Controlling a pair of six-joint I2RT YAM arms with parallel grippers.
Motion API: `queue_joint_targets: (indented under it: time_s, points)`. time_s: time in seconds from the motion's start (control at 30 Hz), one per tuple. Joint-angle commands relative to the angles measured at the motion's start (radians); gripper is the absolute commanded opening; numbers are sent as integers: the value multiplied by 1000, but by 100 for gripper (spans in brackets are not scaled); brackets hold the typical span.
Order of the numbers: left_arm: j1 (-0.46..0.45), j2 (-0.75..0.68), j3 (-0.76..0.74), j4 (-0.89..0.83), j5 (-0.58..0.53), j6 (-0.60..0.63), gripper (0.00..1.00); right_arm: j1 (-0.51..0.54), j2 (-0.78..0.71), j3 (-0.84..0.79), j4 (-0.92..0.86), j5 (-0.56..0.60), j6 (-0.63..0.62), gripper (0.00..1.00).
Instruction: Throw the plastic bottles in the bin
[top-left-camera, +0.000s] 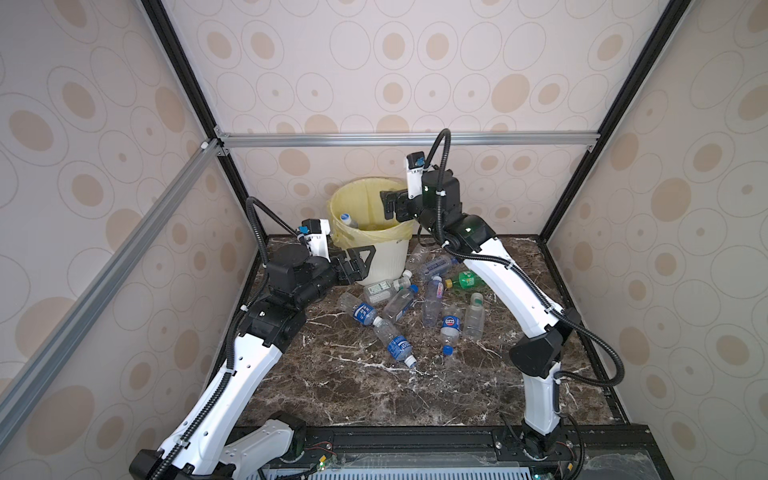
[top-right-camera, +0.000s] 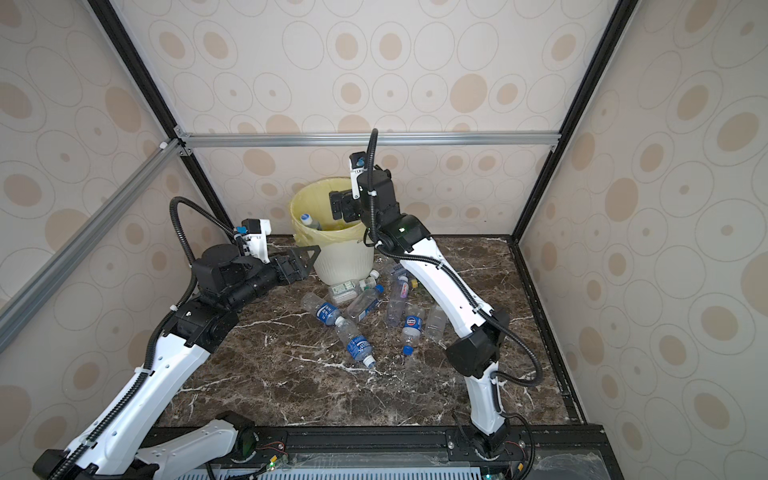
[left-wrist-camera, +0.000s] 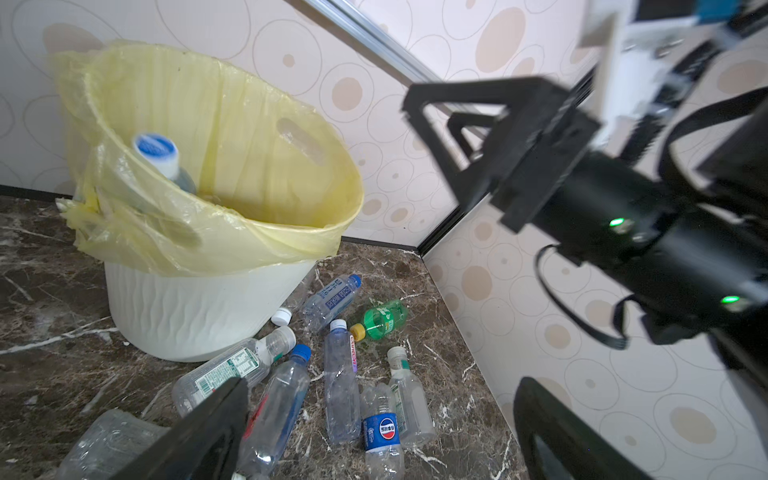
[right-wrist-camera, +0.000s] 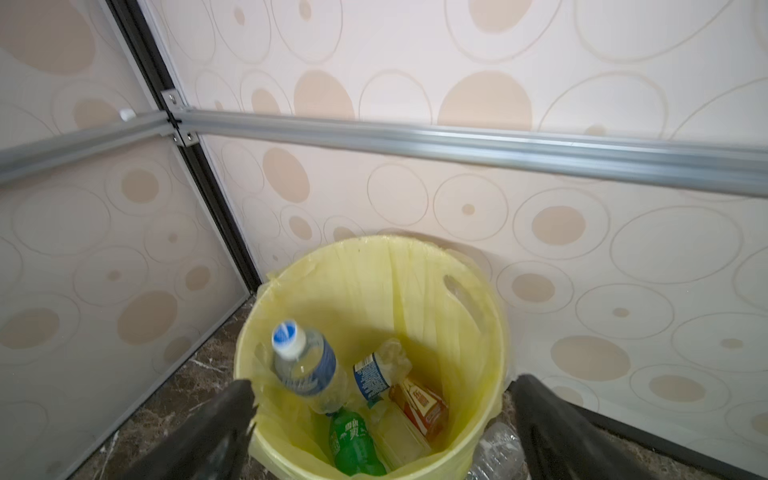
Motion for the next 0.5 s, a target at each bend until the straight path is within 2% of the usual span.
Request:
queue_joint_targets:
  time_s: [0.0, 0.3, 0.47]
  points:
    - [-6, 0, -13, -16, -11, 23, 99, 0, -79, -56, 66, 7, -9, 100]
    - [-6, 54, -1, -85, -27, 42, 99, 0, -194, -247, 100, -17, -9, 100]
    - [-7, 71, -13, -109, -38, 42, 99, 0, -313, -483, 158, -34, 16, 100]
